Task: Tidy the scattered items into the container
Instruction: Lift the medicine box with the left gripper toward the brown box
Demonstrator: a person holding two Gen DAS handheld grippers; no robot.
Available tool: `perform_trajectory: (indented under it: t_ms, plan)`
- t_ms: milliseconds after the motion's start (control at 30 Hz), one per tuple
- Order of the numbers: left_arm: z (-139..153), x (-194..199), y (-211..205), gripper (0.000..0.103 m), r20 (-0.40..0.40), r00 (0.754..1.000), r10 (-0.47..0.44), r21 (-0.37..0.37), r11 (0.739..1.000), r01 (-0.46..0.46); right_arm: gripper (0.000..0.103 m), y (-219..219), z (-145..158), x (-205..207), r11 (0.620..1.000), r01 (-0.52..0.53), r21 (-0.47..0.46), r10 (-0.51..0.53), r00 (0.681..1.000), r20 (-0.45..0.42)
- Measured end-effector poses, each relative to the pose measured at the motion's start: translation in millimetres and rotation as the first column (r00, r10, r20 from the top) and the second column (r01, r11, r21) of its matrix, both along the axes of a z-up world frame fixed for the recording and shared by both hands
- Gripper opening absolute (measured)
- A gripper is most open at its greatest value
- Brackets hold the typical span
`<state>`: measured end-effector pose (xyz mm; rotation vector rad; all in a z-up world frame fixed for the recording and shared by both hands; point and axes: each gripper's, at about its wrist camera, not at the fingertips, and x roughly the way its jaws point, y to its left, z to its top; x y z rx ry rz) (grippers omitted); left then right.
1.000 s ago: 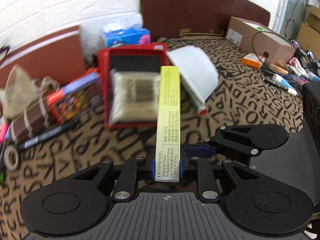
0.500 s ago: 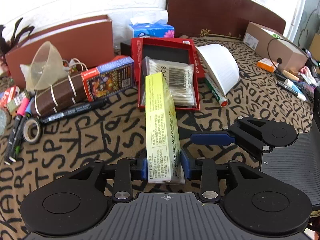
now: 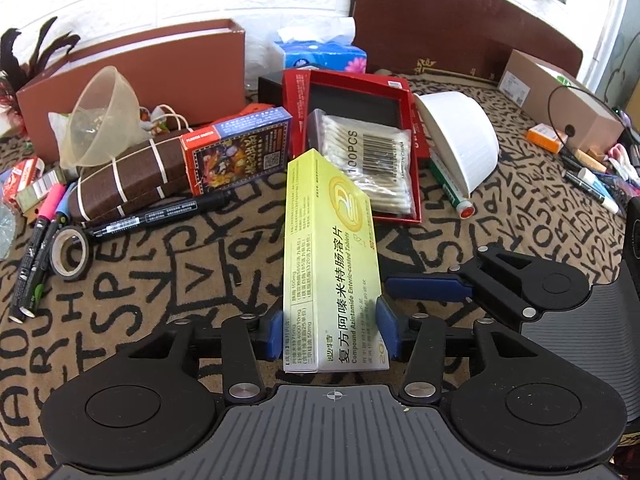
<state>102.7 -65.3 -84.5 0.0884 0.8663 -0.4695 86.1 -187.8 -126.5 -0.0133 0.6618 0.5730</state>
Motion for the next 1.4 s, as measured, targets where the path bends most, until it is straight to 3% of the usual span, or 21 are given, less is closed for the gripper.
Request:
perform_trajectory:
  t_ms: [167, 300, 567, 800, 967, 1200, 1233, 1267, 1400]
  plan:
    - [-0.6, -0.3, -1.3, 0.048, 0.006, 1.000, -0.010, 0.006, 1.000, 0.010, 0.092, 2.1, -2.4, 3.2, 1.000, -0.014, 0.005, 0.014, 1.000, 0.000]
    - [2.5, -0.2, 1.3, 0.046, 0.000, 1.000, -0.007, -0.001, 1.000, 0.007, 0.076, 1.9, 1.5, 4.6, 1.000, -0.018, 0.016, 0.019, 1.000, -0.004]
    - [26.8, -2.5, 12.0, 0.042, 0.050, 0.999, 0.014, -0.050, 0.999, -0.011, 0.075, 4.0, 21.7, 1.4, 0.999, -0.020, 0.031, 0.018, 0.998, 0.058]
    - [66.0, 6.1, 24.0, 0.038, 0.160, 0.986, 0.042, -0.071, 0.997, -0.031, 0.075, 12.9, 61.0, 20.6, 0.998, -0.036, 0.043, 0.030, 0.989, 0.144]
    - [93.7, 22.9, 33.6, 0.036, 0.237, 0.968, 0.079, -0.074, 0.995, -0.063, 0.075, 27.3, 92.2, 48.9, 0.998, -0.048, 0.044, 0.039, 0.980, 0.197]
    - [127.7, 68.9, 62.7, 0.033, 0.259, 0.954, 0.148, -0.145, 0.983, -0.113, 0.075, 46.1, 131.0, 98.7, 0.994, -0.079, 0.074, 0.059, 0.968, 0.245]
    - [132.0, 76.5, 65.8, 0.034, 0.263, 0.952, 0.156, -0.143, 0.982, -0.122, 0.075, 49.5, 135.0, 105.8, 0.994, -0.085, 0.069, 0.065, 0.965, 0.253]
    - [135.6, 84.0, 68.8, 0.042, 0.264, 0.951, 0.160, -0.145, 0.981, -0.125, 0.075, 53.8, 138.3, 115.1, 0.994, -0.093, 0.060, 0.073, 0.961, 0.267]
    - [144.8, 119.9, 82.5, 0.043, 0.266, 0.948, 0.175, -0.142, 0.980, -0.141, 0.071, 73.3, 150.7, 144.5, 0.993, -0.113, 0.026, 0.100, 0.951, 0.291]
